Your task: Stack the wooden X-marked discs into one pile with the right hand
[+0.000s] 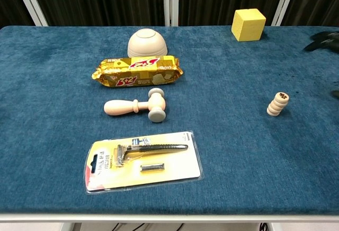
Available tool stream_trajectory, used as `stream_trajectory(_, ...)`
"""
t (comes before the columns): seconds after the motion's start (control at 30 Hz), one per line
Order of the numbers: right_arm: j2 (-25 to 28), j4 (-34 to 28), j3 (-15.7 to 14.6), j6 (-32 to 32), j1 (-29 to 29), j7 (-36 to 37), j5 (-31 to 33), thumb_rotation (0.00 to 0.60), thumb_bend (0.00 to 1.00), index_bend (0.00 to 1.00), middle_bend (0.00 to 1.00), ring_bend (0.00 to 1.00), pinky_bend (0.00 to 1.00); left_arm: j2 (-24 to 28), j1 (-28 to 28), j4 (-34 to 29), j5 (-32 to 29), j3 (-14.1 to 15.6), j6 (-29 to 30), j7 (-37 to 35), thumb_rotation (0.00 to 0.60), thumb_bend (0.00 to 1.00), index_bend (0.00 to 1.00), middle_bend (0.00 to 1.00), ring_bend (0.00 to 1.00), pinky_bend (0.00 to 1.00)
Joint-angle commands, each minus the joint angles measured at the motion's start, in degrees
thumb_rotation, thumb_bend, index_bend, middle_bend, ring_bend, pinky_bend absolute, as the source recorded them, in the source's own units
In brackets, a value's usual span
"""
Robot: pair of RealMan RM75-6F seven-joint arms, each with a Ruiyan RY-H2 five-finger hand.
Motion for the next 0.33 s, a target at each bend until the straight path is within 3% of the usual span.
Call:
stream_trajectory(0.03,4.47,0.91,-2.47,7.83,-6.74,4.46,-0.75,0.600,0.28,0.00,0.00,0.00,0.00,0.04,0.03,0.04,-0.27,-0.14,0.04,-0.24,0.600,0.14,0.08,0.00,0.00,0.00)
stream_trajectory(0.23,6.27,7.88,-2.37,16.78,-13.53,11.99,-1.19,0.600,0.26,0.00,0.00,0.00,0.00,0.10,0.10,0.87,-1.49,-0.55,-0.17,-0.40,0.600,0.14,0.08,0.00,0.00,0.00)
stream_trajectory(0.33,6.90,8.48,-1.97,16.84,-14.75,15.42,-0.51,0.600,0.26,0.00,0.00,0.00,0.00,0.05,0.12,1.12,-2.07,-0.70,-0.37,-0.64,0.600,0.14,0.08,0.00,0.00,0.00)
